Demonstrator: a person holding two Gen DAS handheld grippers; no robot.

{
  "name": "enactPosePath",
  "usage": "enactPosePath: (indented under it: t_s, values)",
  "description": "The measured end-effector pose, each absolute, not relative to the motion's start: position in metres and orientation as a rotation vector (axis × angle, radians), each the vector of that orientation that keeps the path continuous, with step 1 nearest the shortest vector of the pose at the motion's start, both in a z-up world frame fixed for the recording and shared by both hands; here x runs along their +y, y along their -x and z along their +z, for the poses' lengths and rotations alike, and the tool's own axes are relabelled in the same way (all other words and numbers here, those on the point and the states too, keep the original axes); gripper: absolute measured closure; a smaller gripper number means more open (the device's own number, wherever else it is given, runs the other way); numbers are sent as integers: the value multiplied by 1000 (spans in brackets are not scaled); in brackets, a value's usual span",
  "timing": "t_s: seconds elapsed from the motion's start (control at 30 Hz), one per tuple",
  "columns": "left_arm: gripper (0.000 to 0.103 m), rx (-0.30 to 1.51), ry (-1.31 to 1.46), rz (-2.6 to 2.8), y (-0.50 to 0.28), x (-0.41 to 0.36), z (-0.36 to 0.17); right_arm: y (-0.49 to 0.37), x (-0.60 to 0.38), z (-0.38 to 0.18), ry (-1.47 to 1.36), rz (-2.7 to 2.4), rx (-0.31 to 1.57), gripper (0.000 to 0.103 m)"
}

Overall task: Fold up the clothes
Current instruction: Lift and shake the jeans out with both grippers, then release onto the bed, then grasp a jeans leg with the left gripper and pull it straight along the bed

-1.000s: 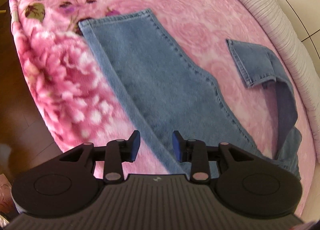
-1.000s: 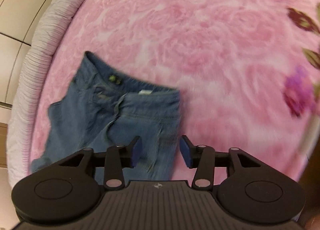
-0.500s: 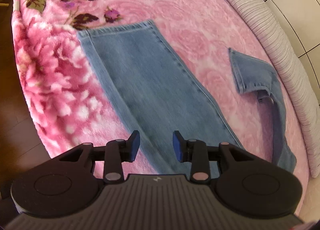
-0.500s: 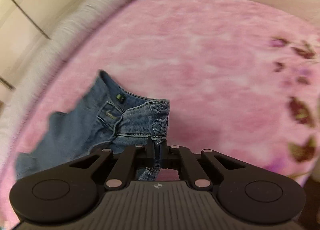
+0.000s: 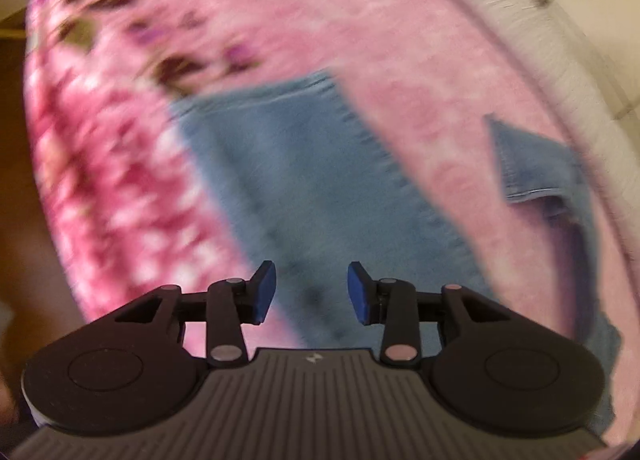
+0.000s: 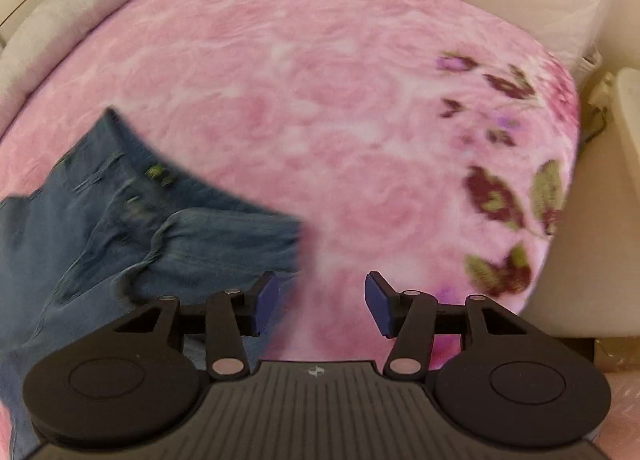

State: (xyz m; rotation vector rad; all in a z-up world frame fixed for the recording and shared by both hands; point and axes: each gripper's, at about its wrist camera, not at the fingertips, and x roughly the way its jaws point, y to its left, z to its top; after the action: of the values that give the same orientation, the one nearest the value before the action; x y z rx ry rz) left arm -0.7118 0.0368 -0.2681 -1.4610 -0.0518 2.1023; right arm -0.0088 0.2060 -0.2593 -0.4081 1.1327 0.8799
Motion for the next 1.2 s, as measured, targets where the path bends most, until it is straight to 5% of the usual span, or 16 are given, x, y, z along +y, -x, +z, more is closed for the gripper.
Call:
enactPosePath:
  t_s: [0.37, 0.63, 0.87, 0.9, 0.93, 0.97, 1.2]
  values:
    - [56, -152, 1531, 1679, 721, 157, -263, 179, 268, -264, 306, 1096, 1298, 50]
    - [49, 601, 972, 1582, 684, 276, -266, 247, 295, -264, 313, 1103, 1305, 45]
    - [46, 866, 618, 1489, 664, 344, -297, 247, 286, -267, 298, 982, 1319, 42]
    - [52, 880, 586, 1469, 666, 353, -302, 247, 285, -269, 295, 963, 1323, 42]
    - [88, 893, 556, 1450, 668, 362, -307, 247, 283, -270, 290, 948, 1329, 41]
    - [101, 908, 535, 1444, 674, 370, -307, 248, 282, -270, 291, 935, 1329, 41]
    - [100, 821, 254, 1732, 789, 393, -205, 255, 281, -264, 281, 921, 1319, 41]
